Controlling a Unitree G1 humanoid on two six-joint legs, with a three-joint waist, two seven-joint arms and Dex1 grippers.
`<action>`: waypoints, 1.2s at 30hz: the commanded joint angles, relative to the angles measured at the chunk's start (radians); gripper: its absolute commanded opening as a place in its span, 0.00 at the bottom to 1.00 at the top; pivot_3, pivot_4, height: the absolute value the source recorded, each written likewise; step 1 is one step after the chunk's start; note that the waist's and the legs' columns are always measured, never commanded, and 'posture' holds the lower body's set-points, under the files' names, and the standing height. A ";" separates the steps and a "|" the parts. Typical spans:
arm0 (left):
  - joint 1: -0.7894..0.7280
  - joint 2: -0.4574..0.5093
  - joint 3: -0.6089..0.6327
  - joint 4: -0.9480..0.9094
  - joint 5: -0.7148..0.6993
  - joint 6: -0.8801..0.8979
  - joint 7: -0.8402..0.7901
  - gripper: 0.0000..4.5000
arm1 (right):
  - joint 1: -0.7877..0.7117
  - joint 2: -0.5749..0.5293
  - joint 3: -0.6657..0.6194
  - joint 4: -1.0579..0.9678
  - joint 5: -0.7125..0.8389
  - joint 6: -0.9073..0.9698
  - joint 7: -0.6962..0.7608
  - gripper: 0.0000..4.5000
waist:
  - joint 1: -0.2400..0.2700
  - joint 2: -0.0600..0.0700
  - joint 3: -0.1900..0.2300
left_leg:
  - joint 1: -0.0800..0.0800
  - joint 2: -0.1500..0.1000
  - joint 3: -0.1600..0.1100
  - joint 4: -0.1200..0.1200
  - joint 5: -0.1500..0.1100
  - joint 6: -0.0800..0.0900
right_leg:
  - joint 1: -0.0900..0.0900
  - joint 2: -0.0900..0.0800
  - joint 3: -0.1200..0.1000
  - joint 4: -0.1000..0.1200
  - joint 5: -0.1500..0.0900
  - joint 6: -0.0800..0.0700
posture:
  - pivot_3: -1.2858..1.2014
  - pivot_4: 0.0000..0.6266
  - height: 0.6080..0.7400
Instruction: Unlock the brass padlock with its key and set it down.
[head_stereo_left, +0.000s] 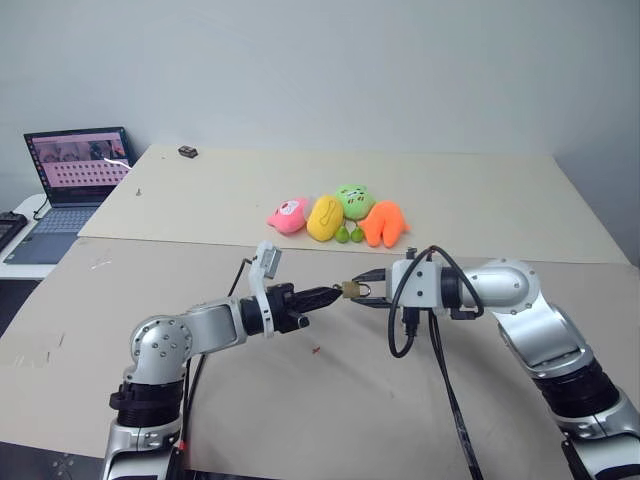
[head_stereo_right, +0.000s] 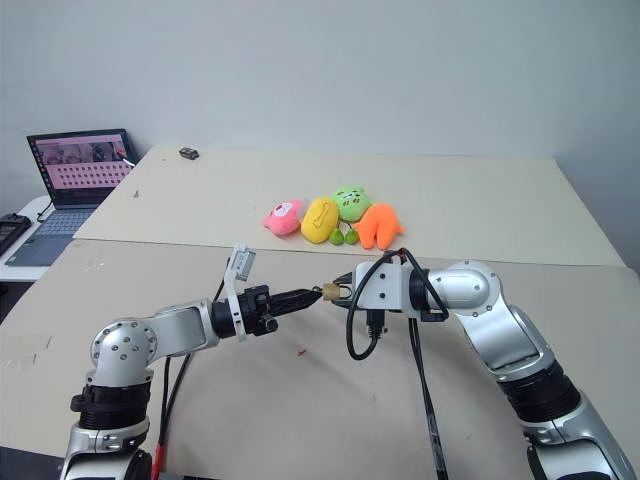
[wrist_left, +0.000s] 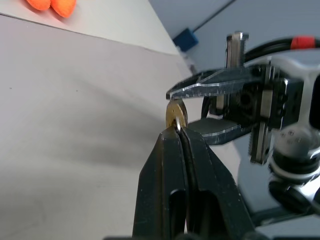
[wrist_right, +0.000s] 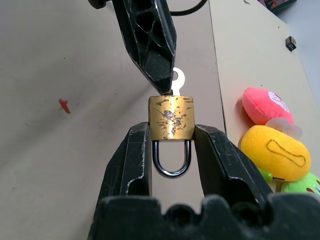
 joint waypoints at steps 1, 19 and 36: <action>0.004 -0.011 0.022 -0.010 -0.061 -0.008 0.054 0.02 | -0.004 -0.001 -0.021 -0.046 0.024 -0.001 0.002 0.20 | -0.001 0.000 0.000 | 0.000 0.000 0.000 0.000 0.000 0.000 | 0.000 0.000 0.000 0.000 0.000 0.000 | 0.52 0.24 0.27; -0.019 0.127 -0.120 -0.093 0.117 -0.047 -0.129 0.02 | -0.016 0.005 -0.021 -0.037 0.020 -0.003 0.010 0.20 | 0.000 0.000 0.000 | 0.000 -0.001 0.000 -0.002 0.001 -0.001 | 0.001 0.000 0.000 -0.008 0.000 0.000 | 0.52 0.24 0.27; -0.144 0.332 -0.377 -0.026 0.737 -0.523 -0.677 0.02 | -0.024 -0.002 -0.021 -0.055 0.029 0.018 0.009 0.20 | 0.000 0.002 -0.001 | 0.001 -0.005 0.003 -0.010 0.003 -0.005 | 0.000 0.000 0.001 -0.010 0.000 -0.001 | 0.52 0.24 0.27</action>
